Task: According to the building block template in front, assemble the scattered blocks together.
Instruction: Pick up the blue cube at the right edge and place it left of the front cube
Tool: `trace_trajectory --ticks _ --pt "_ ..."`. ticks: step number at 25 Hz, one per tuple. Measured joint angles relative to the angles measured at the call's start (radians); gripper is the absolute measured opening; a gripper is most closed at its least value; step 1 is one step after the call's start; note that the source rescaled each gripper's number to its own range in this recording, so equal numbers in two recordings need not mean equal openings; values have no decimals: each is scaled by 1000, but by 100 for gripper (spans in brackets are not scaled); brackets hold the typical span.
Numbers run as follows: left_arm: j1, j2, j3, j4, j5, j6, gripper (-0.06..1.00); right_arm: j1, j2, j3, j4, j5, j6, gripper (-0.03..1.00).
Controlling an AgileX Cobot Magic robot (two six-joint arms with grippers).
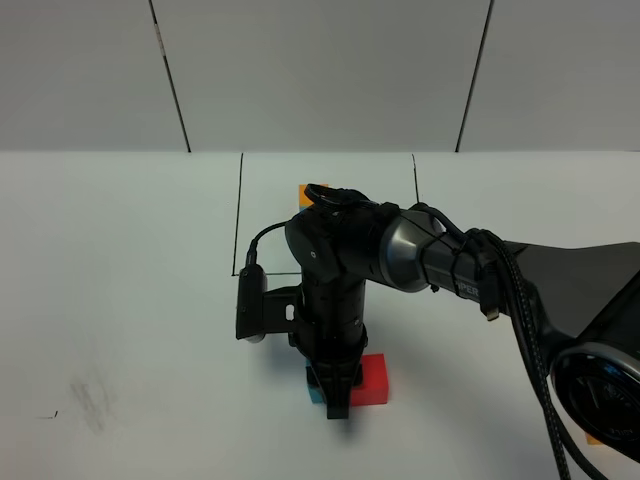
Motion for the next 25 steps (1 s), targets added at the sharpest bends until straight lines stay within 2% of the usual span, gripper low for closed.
trace_trajectory --ticks 9,25 --pt "0 0 0 0 0 0 82 -13 0 0 62 1 -8 1" --pt "0 0 0 0 0 0 82 -13 0 0 64 -19 -10 1"
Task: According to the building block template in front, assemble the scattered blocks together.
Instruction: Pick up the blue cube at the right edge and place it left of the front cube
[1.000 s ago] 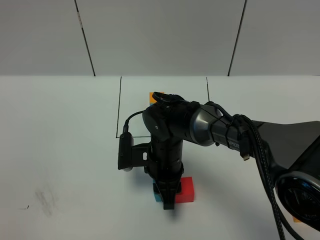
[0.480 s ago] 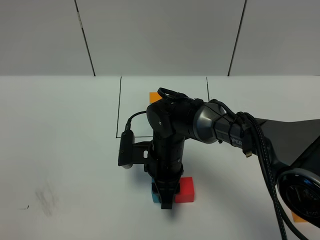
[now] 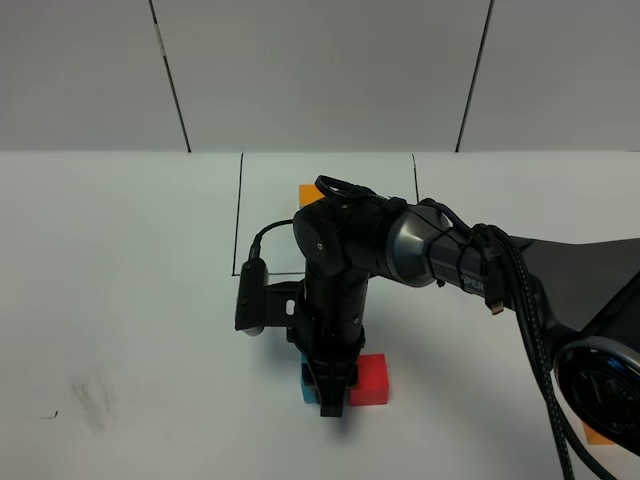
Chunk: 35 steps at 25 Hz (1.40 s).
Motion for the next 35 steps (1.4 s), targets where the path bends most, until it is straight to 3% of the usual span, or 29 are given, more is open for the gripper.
trace_trajectory --ticks 35 --pt "0 0 0 0 0 0 82 -22 21 0 -5 46 12 1"
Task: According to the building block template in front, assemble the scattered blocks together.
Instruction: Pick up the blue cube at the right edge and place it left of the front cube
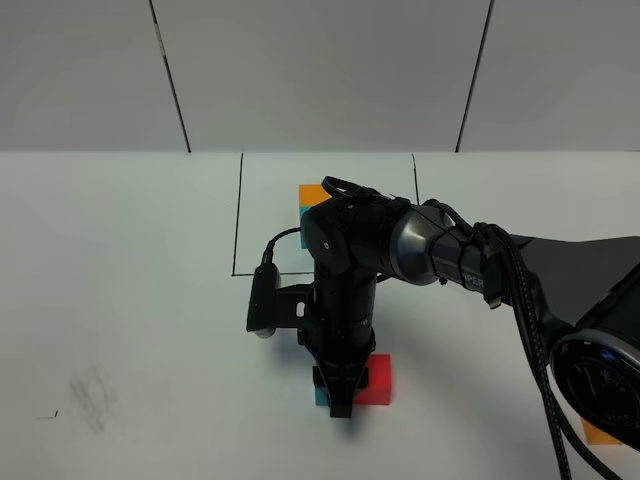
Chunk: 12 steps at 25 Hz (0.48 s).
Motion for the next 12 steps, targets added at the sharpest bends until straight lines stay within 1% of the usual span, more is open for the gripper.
trace_trajectory --ticks 12 --pt "0 0 0 0 0 0 82 0 0 0 2 0 1 1"
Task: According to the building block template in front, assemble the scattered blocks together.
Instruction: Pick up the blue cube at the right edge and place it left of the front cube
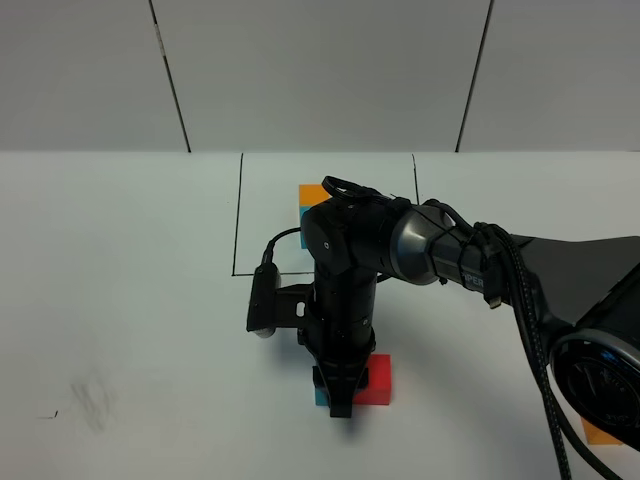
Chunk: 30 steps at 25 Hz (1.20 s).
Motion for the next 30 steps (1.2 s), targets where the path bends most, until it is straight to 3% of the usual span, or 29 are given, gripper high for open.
trace_trajectory --ticks 27,30 --pt "0 0 0 0 0 0 82 0 0 0 1 2 29 1" --pt "0 0 0 0 0 0 82 0 0 0 1 14 29 5"
